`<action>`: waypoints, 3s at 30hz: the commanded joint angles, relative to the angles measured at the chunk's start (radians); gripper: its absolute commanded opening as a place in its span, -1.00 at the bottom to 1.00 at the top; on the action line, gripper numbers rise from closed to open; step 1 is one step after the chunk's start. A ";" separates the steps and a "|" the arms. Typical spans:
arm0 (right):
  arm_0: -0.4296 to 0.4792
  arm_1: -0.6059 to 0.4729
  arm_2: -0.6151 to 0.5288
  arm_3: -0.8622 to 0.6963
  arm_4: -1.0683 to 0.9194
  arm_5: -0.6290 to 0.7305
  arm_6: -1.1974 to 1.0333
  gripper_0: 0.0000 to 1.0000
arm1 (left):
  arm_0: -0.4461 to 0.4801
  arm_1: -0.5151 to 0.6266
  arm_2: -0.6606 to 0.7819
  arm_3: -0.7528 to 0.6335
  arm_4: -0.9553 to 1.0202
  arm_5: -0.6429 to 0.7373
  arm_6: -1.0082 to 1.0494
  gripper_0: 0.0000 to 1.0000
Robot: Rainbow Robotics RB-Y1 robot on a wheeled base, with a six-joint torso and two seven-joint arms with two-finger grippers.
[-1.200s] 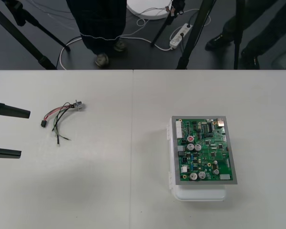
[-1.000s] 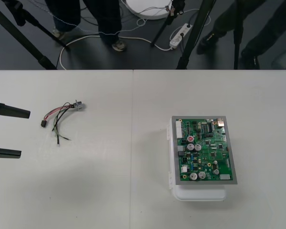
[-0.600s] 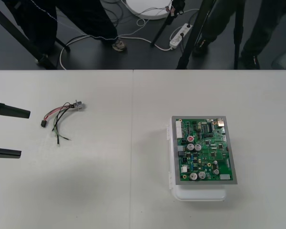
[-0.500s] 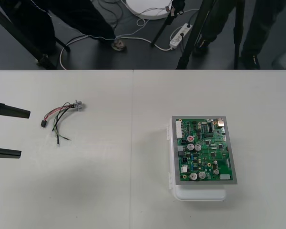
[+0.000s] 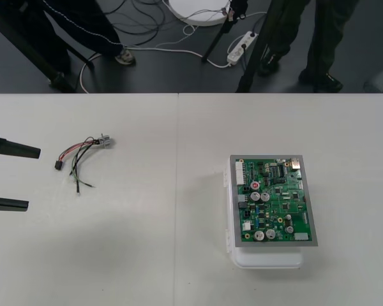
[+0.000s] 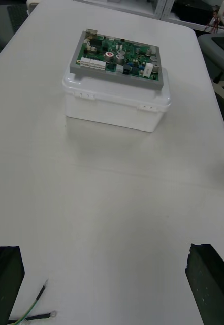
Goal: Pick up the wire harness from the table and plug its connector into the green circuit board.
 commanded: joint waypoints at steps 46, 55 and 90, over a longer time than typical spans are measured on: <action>0.014 -0.005 -0.013 -0.004 -0.017 0.006 0.003 1.00 | -0.017 -0.051 -0.020 0.012 -0.067 -0.038 -0.009 0.89; 0.014 -0.005 -0.013 -0.004 -0.017 0.006 0.003 1.00 | -0.097 -0.046 -0.020 0.013 -0.129 -0.038 -0.037 0.89; 0.063 -0.005 0.048 0.014 -0.017 0.003 0.001 1.00 | -0.731 0.020 -0.641 0.377 -0.305 0.171 -0.670 0.89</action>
